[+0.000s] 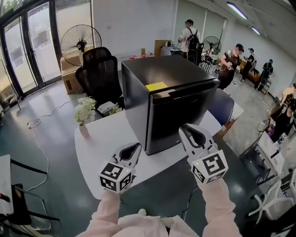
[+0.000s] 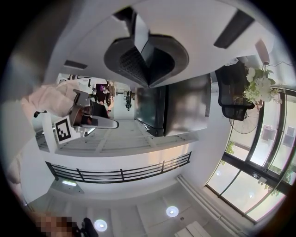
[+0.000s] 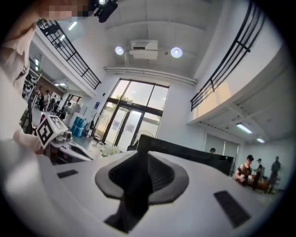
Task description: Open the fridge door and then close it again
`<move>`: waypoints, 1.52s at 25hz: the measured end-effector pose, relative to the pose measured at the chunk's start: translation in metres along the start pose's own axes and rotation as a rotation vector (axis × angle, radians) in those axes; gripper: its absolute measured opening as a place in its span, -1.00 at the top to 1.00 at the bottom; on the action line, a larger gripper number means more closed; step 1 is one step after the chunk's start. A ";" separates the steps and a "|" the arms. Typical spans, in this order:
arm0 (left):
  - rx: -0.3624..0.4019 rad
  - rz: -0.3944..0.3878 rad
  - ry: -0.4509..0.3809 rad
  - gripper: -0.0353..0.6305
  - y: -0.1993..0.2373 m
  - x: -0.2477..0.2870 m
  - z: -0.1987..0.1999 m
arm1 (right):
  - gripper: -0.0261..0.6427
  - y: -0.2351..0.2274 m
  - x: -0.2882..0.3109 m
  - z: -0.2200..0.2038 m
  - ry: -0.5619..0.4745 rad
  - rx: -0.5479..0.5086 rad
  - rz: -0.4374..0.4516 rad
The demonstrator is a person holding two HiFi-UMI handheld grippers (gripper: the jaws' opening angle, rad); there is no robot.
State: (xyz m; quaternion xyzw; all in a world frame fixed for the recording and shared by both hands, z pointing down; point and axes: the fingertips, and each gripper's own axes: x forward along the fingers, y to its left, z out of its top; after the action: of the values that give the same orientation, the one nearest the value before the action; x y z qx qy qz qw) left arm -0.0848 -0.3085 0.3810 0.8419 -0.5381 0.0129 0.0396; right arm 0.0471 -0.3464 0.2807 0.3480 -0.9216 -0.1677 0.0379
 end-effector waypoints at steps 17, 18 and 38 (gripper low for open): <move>-0.041 0.050 -0.030 0.86 -0.009 -0.033 -0.021 | 0.89 0.069 -0.042 -0.037 -0.063 0.175 -0.109; -0.039 0.052 -0.026 0.86 -0.010 -0.034 -0.024 | 0.89 0.073 -0.042 -0.041 -0.055 0.192 -0.113; -0.048 0.073 -0.001 0.86 -0.003 -0.042 -0.041 | 0.90 0.086 -0.029 -0.080 0.039 0.275 -0.101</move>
State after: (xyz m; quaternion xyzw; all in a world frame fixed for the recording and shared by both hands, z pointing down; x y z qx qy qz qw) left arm -0.0990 -0.2659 0.4189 0.8204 -0.5687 0.0011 0.0592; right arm 0.0298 -0.2899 0.3867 0.3989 -0.9163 -0.0348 -0.0009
